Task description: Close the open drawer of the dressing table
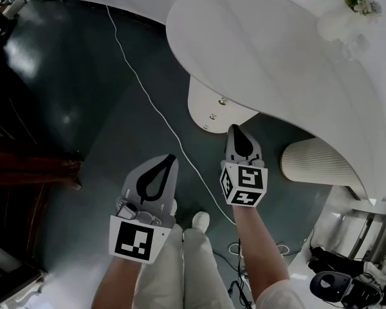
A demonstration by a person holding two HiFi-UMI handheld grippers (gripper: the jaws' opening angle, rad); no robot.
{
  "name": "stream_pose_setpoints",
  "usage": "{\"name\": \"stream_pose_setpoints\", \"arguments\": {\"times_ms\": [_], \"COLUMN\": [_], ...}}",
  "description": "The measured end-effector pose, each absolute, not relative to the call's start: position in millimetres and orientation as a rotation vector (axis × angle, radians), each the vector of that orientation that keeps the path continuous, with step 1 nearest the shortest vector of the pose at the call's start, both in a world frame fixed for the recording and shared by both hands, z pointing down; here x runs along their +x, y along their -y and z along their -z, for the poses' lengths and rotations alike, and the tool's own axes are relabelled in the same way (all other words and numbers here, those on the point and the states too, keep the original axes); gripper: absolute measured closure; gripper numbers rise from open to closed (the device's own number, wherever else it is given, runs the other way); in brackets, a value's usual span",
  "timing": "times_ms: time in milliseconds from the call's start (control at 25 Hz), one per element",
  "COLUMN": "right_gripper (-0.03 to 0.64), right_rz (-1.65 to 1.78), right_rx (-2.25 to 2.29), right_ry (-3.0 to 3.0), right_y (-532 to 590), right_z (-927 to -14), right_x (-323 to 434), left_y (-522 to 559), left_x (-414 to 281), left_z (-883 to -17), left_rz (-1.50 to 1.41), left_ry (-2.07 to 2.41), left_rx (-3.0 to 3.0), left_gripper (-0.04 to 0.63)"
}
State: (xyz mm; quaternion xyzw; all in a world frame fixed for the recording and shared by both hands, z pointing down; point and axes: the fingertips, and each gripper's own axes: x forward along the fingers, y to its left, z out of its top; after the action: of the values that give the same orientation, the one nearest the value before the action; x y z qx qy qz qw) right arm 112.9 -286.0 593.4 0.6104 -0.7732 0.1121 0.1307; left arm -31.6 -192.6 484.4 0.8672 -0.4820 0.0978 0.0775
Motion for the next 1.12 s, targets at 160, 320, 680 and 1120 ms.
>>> {"name": "stream_pose_setpoints", "arguments": {"times_ms": [160, 320, 680, 1120], "right_gripper": [0.62, 0.62, 0.62, 0.62], "right_rz": [-0.284, -0.241, -0.098, 0.036], "right_rx": [1.752, 1.715, 1.643, 1.67], "right_ry": [2.291, 2.324, 2.35, 2.41], "right_y": [266, 250, 217, 203], "right_z": [-558, -521, -426, -317], "right_x": [108, 103, 89, 82], "left_y": [185, 185, 185, 184], "left_x": [-28, -24, -24, -32], "left_z": [-465, -436, -360, -278], "left_rz": [-0.263, -0.234, -0.174, -0.137], "left_ry": [1.452, 1.47, 1.488, 1.503], "left_rx": [2.61, 2.625, 2.681, 2.781], "left_gripper": [0.578, 0.578, 0.578, 0.578]}}
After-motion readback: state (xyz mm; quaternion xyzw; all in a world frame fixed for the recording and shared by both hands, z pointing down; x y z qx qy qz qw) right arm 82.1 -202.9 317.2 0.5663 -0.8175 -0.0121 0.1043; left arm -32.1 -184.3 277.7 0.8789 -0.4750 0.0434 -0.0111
